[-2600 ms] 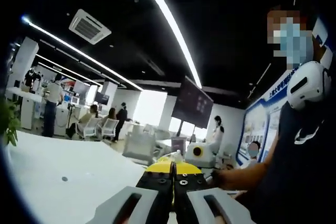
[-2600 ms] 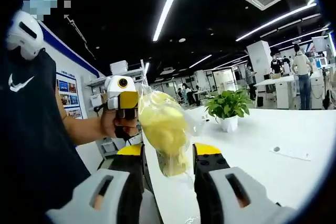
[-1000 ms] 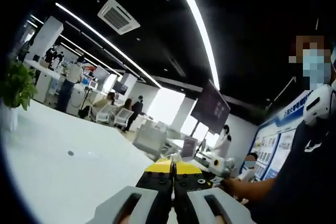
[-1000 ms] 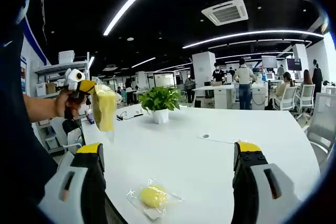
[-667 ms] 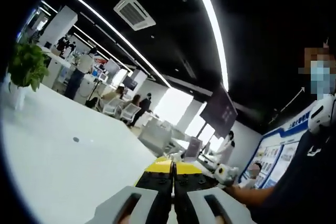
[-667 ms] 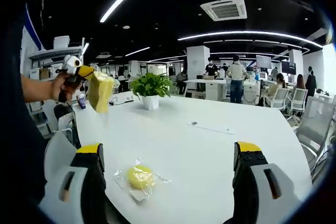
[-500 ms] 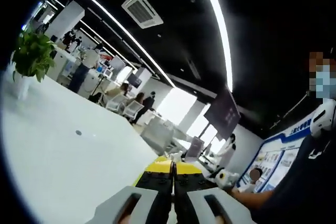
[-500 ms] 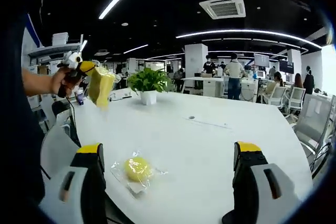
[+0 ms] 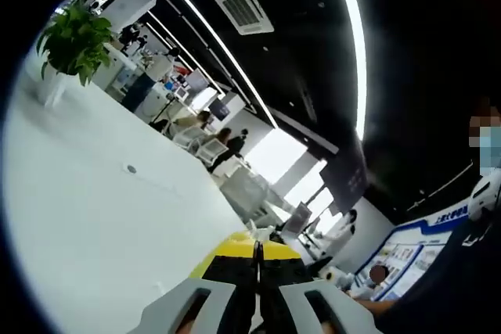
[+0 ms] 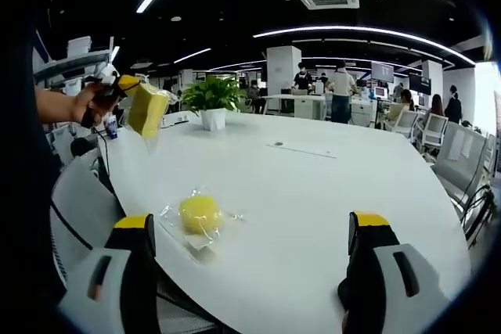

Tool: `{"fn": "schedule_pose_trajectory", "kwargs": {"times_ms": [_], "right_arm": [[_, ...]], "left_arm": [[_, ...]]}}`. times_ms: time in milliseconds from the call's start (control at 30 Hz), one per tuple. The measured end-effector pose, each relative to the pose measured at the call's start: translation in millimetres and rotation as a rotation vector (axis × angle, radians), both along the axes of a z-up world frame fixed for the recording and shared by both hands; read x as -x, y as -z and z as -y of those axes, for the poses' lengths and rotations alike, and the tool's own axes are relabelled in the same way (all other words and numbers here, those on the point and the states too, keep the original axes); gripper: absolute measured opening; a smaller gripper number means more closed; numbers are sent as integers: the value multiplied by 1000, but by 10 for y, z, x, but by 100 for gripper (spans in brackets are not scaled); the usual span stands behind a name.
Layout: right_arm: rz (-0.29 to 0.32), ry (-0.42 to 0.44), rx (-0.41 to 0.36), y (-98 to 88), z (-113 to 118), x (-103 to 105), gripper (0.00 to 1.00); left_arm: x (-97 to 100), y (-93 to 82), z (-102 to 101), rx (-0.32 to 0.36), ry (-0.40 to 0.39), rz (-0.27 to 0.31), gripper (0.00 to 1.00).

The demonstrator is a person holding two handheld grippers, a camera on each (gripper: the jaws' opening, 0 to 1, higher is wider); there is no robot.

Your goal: Compare the silicone blocks by pressing each to a similar depth, holding the contact briefly, and releasing to observe deformation and rebound differences across the visible hardness samples.

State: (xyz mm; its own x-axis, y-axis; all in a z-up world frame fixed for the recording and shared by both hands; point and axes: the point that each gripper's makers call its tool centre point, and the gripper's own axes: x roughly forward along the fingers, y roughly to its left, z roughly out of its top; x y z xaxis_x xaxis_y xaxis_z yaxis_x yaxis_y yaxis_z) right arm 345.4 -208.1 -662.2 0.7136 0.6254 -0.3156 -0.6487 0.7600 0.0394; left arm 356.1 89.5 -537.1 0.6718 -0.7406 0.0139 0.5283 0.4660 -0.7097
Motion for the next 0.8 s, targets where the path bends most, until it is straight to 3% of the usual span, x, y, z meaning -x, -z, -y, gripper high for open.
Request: {"fn": "schedule_pose_trajectory", "kwargs": {"times_ms": [233, 400, 600, 800], "right_arm": [[-19, 2, 1, 23, -43, -34, 96], [-22, -14, 28, 71, -97, -17, 96], [-33, -17, 27, 97, -132, -14, 96], [-37, -14, 34, 115, -135, -8, 96]], "left_arm": [[19, 130, 35, 10, 5, -40, 0], [2, 332, 20, 33, 5, -108, 0], [6, 494, 52, 25, 7, -152, 0], [22, 819, 97, -10, 18, -224, 0]]}}
